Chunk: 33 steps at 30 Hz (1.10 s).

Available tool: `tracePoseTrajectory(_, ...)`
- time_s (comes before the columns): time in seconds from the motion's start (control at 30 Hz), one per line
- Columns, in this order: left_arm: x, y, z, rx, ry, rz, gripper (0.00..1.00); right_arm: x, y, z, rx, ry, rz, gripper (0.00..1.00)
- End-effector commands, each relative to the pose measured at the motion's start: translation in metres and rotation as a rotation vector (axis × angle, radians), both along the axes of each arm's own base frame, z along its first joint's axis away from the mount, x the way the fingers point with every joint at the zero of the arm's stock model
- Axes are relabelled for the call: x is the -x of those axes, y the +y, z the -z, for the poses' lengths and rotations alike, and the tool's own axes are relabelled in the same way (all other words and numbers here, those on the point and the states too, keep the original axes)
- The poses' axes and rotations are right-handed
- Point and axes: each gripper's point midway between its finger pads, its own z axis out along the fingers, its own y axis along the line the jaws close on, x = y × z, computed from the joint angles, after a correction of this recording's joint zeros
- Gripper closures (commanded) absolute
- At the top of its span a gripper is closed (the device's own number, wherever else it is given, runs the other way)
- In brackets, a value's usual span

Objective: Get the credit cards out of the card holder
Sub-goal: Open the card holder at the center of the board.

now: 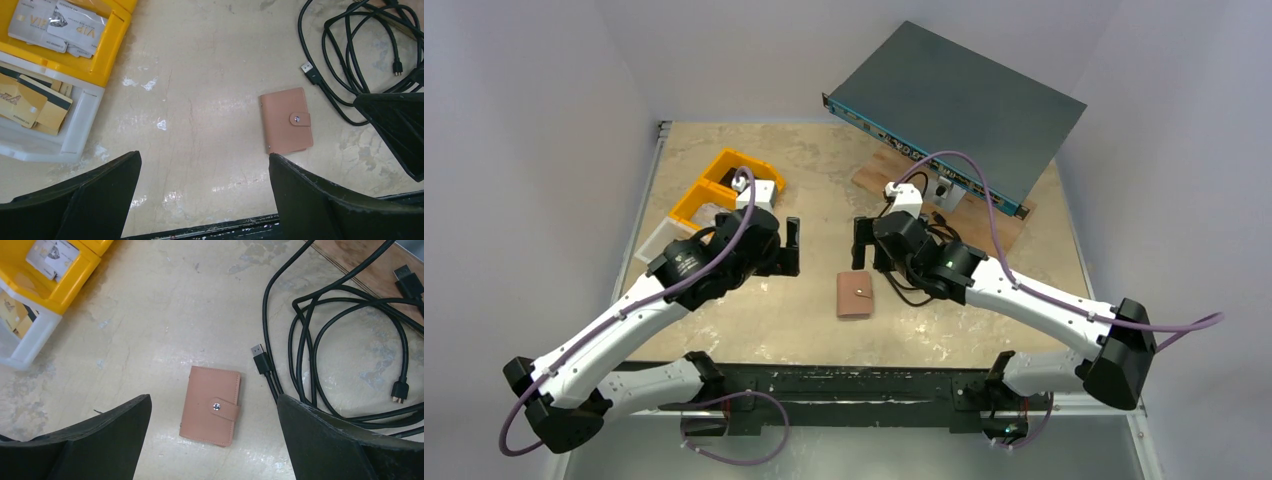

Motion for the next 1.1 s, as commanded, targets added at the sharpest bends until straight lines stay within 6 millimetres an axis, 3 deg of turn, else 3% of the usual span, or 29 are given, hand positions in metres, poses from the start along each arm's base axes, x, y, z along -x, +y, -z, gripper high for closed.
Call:
tracePoseTrajectory(0.0, -0.006, 0.003, 0.003, -0.015, -0.007, -0.041, 0.00, -0.005, 0.006, -0.016, -0.017, -0.035, -0.018, 0.01)
tracePoseTrajectory(0.27, -0.007, -0.001, 0.008, -0.024, 0.020, -0.034, 0.00, -0.002, 0.004, 0.009, 0.034, 0.024, -0.008, 0.01)
tracePoseTrajectory(0.7, -0.005, 0.008, 0.022, 0.033, 0.112, -0.069, 0.00, 0.015, 0.028, 0.042, 0.090, 0.110, -0.057, 0.03)
tracePoseTrajectory(1.07, 0.002, 0.015, 0.036, 0.097, 0.151, -0.075, 0.00, 0.027, 0.047, 0.078, 0.199, 0.183, -0.050, 0.17)
